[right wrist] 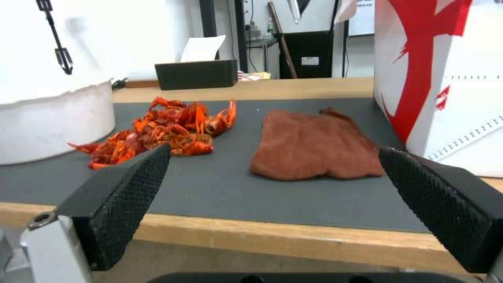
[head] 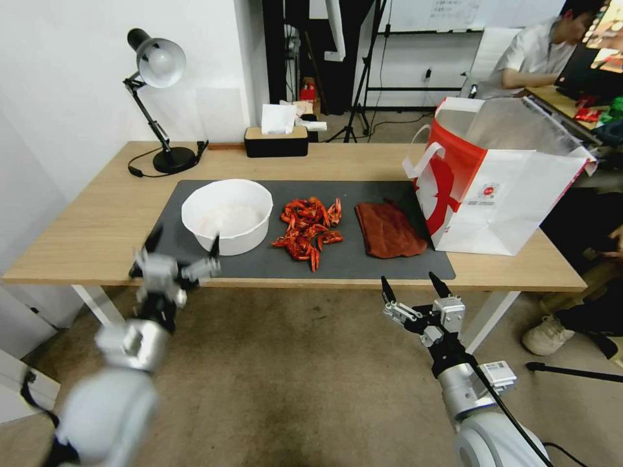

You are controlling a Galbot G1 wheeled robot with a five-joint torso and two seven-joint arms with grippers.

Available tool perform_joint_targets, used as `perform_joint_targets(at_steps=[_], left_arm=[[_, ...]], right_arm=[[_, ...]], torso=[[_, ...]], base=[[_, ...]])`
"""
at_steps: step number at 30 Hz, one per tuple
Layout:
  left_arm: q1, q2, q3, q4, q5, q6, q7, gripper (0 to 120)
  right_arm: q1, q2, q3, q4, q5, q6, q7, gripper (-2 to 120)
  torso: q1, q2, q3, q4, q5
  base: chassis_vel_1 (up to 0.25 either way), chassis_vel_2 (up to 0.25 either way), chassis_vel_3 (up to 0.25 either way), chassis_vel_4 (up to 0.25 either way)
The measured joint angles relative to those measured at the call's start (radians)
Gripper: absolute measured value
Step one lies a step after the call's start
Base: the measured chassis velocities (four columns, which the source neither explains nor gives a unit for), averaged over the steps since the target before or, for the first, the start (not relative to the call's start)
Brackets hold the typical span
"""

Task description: Sweep shrimp from table into container with towel, then put container into takeout bag.

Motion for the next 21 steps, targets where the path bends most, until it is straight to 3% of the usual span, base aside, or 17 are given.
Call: perform_joint_targets(at_steps=[2, 3, 4, 5, 6, 7, 8, 9, 10, 12, 13, 14, 16, 17, 19, 20, 21], left_arm=[[-0.126, 0.197, 0.039, 0.120, -0.072, -0.053, 0.178, 100], [-0.126, 0.197, 0.039, 0.120, -0.072, -0.053, 0.178, 100], [-0.152, 0.236, 0.052, 0.147, -0.083, -0.076, 0.219, 100], [-0.197, 0.299, 0.073, 0.195, -0.099, -0.120, 0.308, 100], [-0.197, 0.299, 0.073, 0.195, -0.099, -0.120, 0.308, 100], [-0.247, 0.365, 0.085, 0.241, -0.103, -0.162, 0.452, 100], [-0.270, 0.398, 0.088, 0.258, -0.095, -0.182, 0.530, 100], [-0.319, 0.441, 0.107, 0.284, -0.075, -0.204, 0.654, 100], [-0.319, 0.441, 0.107, 0.284, -0.075, -0.204, 0.654, 100], [-0.422, 0.489, 0.155, 0.319, -0.022, -0.210, 0.853, 100], [-0.499, 0.508, 0.203, 0.342, 0.027, -0.207, 0.970, 100], [-0.499, 0.508, 0.203, 0.342, 0.027, -0.207, 0.970, 100], [-0.613, 0.525, 0.289, 0.367, 0.118, -0.173, 1.093, 100], [-0.613, 0.525, 0.289, 0.367, 0.118, -0.173, 1.093, 100], [-0.715, 0.523, 0.372, 0.369, 0.177, -0.139, 1.120, 100], [-0.715, 0.523, 0.372, 0.369, 0.177, -0.139, 1.120, 100], [-0.780, 0.513, 0.423, 0.375, 0.209, -0.126, 1.124, 100]], right_arm=[[-0.006, -0.001, -0.002, 0.006, 0.000, 0.000, 0.002, 100], [-0.006, -0.001, -0.002, 0.006, 0.000, 0.000, 0.002, 100], [-0.007, 0.000, -0.003, 0.007, 0.000, 0.001, 0.003, 100], [-0.009, 0.000, -0.004, 0.008, 0.000, 0.001, 0.003, 100], [-0.009, 0.000, -0.004, 0.008, 0.000, 0.001, 0.003, 100], [-0.008, -0.001, -0.006, 0.008, -0.001, 0.003, 0.005, 100], [-0.004, -0.006, -0.012, 0.007, -0.001, 0.004, 0.007, 100], [-0.003, -0.010, -0.017, 0.006, -0.002, 0.006, 0.008, 100], [-0.003, -0.010, -0.017, 0.006, -0.002, 0.006, 0.008, 100], [-0.005, -0.010, -0.020, 0.004, -0.004, 0.009, 0.010, 100], [-0.007, -0.008, -0.021, 0.003, -0.005, 0.012, 0.010, 100], [-0.007, -0.008, -0.021, 0.003, -0.005, 0.012, 0.010, 100], [-0.008, -0.003, -0.024, 0.003, -0.009, 0.014, 0.010, 100], [-0.008, -0.003, -0.024, 0.003, -0.009, 0.014, 0.010, 100], [-0.010, 0.006, -0.027, 0.003, -0.016, 0.017, 0.010, 100], [-0.010, 0.006, -0.027, 0.003, -0.016, 0.017, 0.010, 100], [-0.014, 0.010, -0.028, 0.003, -0.020, 0.022, 0.010, 100]], torso=[[0.000, 0.000, 0.000, 0.0000, 0.0008], [0.000, 0.000, 0.000, 0.0000, 0.0008], [0.000, 0.000, 0.000, 0.0001, 0.0007], [0.000, 0.000, 0.000, 0.0005, 0.0006], [0.000, 0.000, 0.000, 0.0005, 0.0006], [0.000, 0.000, 0.000, 0.0006, 0.0002], [0.000, 0.000, 0.000, 0.0008, 0.0003], [0.000, 0.000, 0.000, 0.0015, 0.0009], [0.000, 0.000, 0.000, 0.0015, 0.0009], [0.000, 0.000, 0.000, 0.0012, 0.0005], [0.000, 0.000, 0.000, 0.0006, 0.0011], [0.000, 0.000, 0.000, 0.0006, 0.0011], [0.000, 0.000, 0.000, 0.0005, 0.0006], [0.000, 0.000, 0.000, 0.0005, 0.0006], [0.000, 0.000, 0.000, 0.0010, 0.0006], [0.000, 0.000, 0.000, 0.0010, 0.0006], [0.000, 0.000, 0.000, 0.0008, 0.0008]], base=[[0.000, 0.000, 0.000, 0.000], [0.000, 0.000, 0.000, 0.000], [0.000, 0.000, 0.000, 0.000], [0.000, 0.000, 0.000, 0.000], [0.000, 0.000, 0.000, 0.000], [0.000, 0.000, 0.000, 0.000], [0.000, 0.000, 0.000, 0.000], [0.000, 0.000, 0.000, 0.000], [0.000, 0.000, 0.000, 0.000], [0.000, 0.000, 0.000, 0.000], [0.000, 0.000, 0.000, 0.000], [0.000, 0.000, 0.000, 0.000], [0.000, 0.000, 0.000, 0.000], [0.000, 0.000, 0.000, 0.000], [0.000, 0.000, 0.000, 0.000], [0.000, 0.000, 0.000, 0.000], [0.000, 0.000, 0.000, 0.000]])
